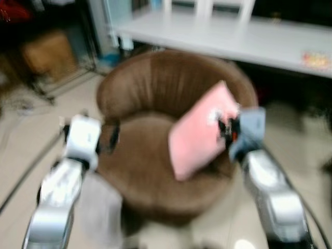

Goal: Move the pillow to the sofa from floor

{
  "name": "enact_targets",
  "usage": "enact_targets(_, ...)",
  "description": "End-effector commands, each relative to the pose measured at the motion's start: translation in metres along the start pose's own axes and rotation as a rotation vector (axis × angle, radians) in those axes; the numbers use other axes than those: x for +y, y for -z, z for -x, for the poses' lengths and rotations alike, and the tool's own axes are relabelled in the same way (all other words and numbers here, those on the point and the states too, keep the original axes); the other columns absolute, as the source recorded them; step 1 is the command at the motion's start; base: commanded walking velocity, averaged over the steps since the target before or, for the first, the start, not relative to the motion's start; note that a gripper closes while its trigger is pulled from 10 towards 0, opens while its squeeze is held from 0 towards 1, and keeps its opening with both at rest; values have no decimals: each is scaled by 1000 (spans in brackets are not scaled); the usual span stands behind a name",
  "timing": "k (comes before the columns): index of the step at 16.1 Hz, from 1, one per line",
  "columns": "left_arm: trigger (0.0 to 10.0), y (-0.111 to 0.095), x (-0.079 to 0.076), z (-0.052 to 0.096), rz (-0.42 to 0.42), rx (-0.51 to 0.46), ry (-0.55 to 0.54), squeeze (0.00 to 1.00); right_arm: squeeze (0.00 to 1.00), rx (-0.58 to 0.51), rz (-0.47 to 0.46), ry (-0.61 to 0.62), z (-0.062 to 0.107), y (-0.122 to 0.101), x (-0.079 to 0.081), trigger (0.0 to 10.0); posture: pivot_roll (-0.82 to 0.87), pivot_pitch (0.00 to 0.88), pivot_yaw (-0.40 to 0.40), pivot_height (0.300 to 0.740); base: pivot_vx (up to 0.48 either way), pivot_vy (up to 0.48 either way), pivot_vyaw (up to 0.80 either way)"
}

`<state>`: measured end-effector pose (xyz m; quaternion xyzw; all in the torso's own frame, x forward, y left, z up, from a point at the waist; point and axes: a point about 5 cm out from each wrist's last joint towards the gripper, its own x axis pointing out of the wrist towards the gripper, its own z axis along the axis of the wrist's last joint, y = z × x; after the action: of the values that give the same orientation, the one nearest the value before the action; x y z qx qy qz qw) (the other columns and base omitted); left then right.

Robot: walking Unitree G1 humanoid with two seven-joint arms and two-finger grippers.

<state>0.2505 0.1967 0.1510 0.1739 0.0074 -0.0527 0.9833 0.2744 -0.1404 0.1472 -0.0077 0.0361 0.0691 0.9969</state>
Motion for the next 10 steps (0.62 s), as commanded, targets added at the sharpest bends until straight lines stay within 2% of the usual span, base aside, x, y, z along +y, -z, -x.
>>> enact_targets(1,10000,0,1,-1,2,0,-16,0,0,-51,-48,33,-1,-10,-3,10000,-135,0,33,740,0,0,0)
enact_targets(2,10000,-1,1,-2,5,0,-19,0,0,-102,-25,32,-2,-13,-4,10000,-135,0,33,740,0,0,0)
enact_targets(3,10000,-1,1,-2,6,-1,-19,0,0,-114,-38,16,-1,-13,-3,10000,-136,0,33,740,0,0,0)
enact_targets(4,10000,-1,0,-2,7,-1,-19,0,0,-124,-48,70,-1,-14,-6,10000,-136,0,33,740,0,0,0)
enact_targets(6,10000,-1,0,-3,10,-2,-19,0,0,-122,-91,48,-1,-16,-5,10000,-137,0,34,740,0,0,0)
enact_targets(7,10000,-1,-1,-3,12,-2,-19,0,0,-117,-128,41,-1,-17,-4,10000,-137,0,34,740,0,0,0)
enact_targets(8,10000,0,-1,-3,16,-2,-17,0,0,-85,-268,16,-1,-16,0,10000,-137,0,33,740,0,0,0)
enact_targets(10,10000,1,-3,-2,35,-4,-17,0,0,-132,-181,-41,-1,-17,4,10000,-136,0,30,740,0,0,0)
